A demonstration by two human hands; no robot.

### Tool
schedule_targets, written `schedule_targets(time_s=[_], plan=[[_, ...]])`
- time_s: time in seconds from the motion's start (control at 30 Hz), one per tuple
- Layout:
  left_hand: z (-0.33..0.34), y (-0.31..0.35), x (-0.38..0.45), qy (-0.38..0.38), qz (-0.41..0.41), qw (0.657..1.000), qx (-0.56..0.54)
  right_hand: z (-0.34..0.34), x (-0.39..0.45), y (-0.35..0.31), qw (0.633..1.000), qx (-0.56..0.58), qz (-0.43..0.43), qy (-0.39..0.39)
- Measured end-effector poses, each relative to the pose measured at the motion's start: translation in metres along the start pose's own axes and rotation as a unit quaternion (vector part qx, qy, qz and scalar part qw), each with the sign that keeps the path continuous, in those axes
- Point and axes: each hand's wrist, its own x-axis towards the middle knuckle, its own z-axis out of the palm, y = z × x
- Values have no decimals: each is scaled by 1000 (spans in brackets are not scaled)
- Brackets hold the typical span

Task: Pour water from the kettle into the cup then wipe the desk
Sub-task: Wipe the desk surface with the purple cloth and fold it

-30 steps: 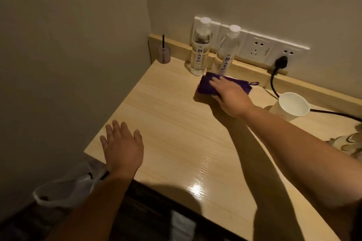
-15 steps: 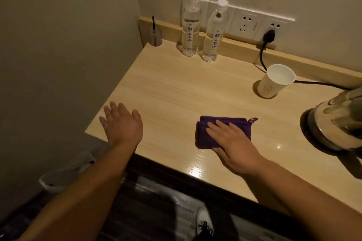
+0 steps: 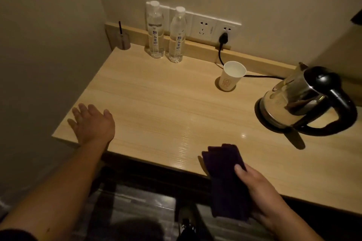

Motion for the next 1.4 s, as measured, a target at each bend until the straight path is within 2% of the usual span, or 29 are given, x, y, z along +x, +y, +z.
schedule_targets(time_s=[0.03, 0.1, 0.17, 0.2, 0.23, 0.27, 0.3, 0.33, 0.37, 0.4, 0.47, 0.63, 0.87, 1.03, 1.1, 1.17, 1.2, 1.3, 1.33, 1.4], plan=[[1, 0, 1, 2, -1, 1000, 0, -5, 4, -15, 997, 61, 14, 37], [2, -1, 2, 7, -3, 1000, 1, -14, 21, -47, 994, 74, -5, 84], [2, -1, 3, 9, -5, 1000, 2, -22, 52, -77, 991, -26, -86, 102], [3, -1, 3, 10, -5, 1000, 4, -26, 74, -88, 974, -134, -142, 114], [3, -1, 4, 11, -5, 1000, 5, -32, 98, -96, 927, -286, -203, 132], [4, -1, 5, 13, -4, 1000, 5, -40, 125, -100, 850, -440, -256, 138], [5, -1, 6, 15, -4, 1000, 8, -45, 153, -101, 767, -557, -294, 122], [6, -2, 6, 16, -5, 1000, 11, -50, 178, -97, 701, -640, -300, 93], [7, -3, 6, 18, -6, 1000, 13, -54, 198, -90, 659, -693, -286, 64], [7, -3, 6, 19, -5, 1000, 13, -58, 214, -82, 635, -725, -263, 41], [10, -3, 6, 25, -3, 1000, 15, -67, 230, -67, 618, -742, -257, 31], [11, -4, 7, 26, 0, 1000, 17, -80, 216, -56, 632, -724, -276, 18], [7, -3, 5, 21, 6, 1000, 10, -99, 92, 27, 667, -699, -260, -11], [-1, -6, 2, -13, 19, 999, 29, -99, 27, 88, 631, -738, -240, 1], [-7, -12, 1, -38, 34, 998, 41, -95, 16, 97, 636, -733, -241, 13], [-13, -16, -7, -72, 43, 995, 47, -93, 5, 97, 672, -699, -243, 17], [-17, -16, -16, -82, 51, 994, 44, -89, -2, 92, 706, -668, -235, 18], [-32, -3, -58, -101, 126, 987, 9, -67, -27, 61, 858, -497, -122, -29], [-39, 3, -79, -115, 164, 980, -15, -58, -36, 47, 896, -433, -76, -53], [-60, 14, -124, -150, 246, 955, -72, -41, -50, 24, 930, -355, -25, -90]])
